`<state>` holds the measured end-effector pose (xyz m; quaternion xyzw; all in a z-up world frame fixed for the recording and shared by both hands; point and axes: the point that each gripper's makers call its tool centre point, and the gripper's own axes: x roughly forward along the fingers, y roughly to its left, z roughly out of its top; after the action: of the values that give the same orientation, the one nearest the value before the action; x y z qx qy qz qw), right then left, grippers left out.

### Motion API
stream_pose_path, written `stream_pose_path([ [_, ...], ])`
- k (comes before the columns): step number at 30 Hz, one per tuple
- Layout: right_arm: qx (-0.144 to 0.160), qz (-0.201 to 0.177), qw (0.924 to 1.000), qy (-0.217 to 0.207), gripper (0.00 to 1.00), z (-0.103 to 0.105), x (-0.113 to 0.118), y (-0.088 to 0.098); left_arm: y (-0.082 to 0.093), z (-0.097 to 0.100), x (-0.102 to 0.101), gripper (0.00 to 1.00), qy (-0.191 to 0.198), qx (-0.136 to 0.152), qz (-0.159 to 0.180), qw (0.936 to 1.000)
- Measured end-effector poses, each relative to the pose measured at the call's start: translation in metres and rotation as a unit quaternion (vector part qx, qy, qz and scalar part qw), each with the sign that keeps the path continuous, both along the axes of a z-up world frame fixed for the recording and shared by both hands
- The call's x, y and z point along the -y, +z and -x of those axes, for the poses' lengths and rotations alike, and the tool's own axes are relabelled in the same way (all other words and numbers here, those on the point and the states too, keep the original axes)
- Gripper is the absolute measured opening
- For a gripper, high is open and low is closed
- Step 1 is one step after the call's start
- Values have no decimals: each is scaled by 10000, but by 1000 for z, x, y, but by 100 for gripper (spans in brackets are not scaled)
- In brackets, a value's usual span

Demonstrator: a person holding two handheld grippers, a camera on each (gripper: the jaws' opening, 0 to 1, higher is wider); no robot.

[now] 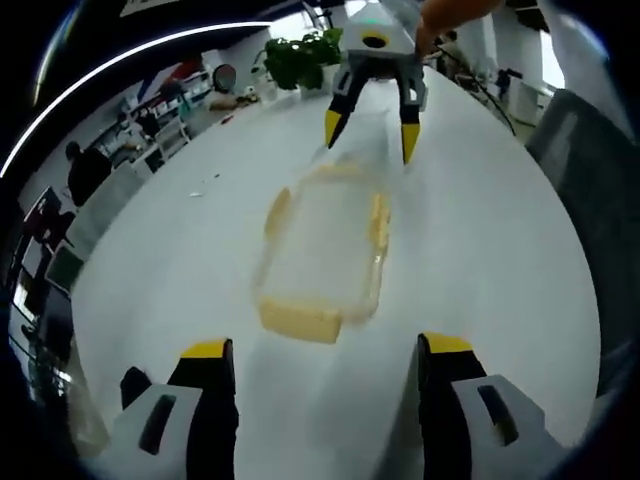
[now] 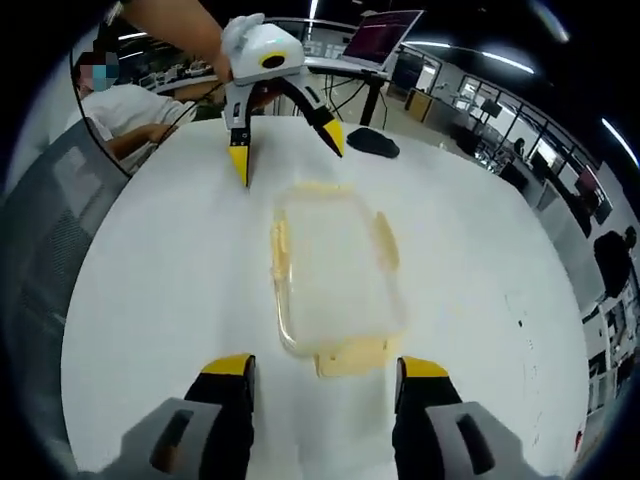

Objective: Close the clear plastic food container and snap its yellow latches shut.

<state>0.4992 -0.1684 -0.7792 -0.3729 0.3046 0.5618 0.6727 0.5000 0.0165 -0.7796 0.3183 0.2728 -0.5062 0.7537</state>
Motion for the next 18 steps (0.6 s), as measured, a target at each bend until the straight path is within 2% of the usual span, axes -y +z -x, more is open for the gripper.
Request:
stream_pose_path([
  [3,-1,30,9999,113,56,-5,-3,0,0,-3,2,67,-116,-21,9,9999],
  [18,-164,363,9982,442,54,-18,-7,-16,-8,-13,2,65,-488,-116,-175,9986],
])
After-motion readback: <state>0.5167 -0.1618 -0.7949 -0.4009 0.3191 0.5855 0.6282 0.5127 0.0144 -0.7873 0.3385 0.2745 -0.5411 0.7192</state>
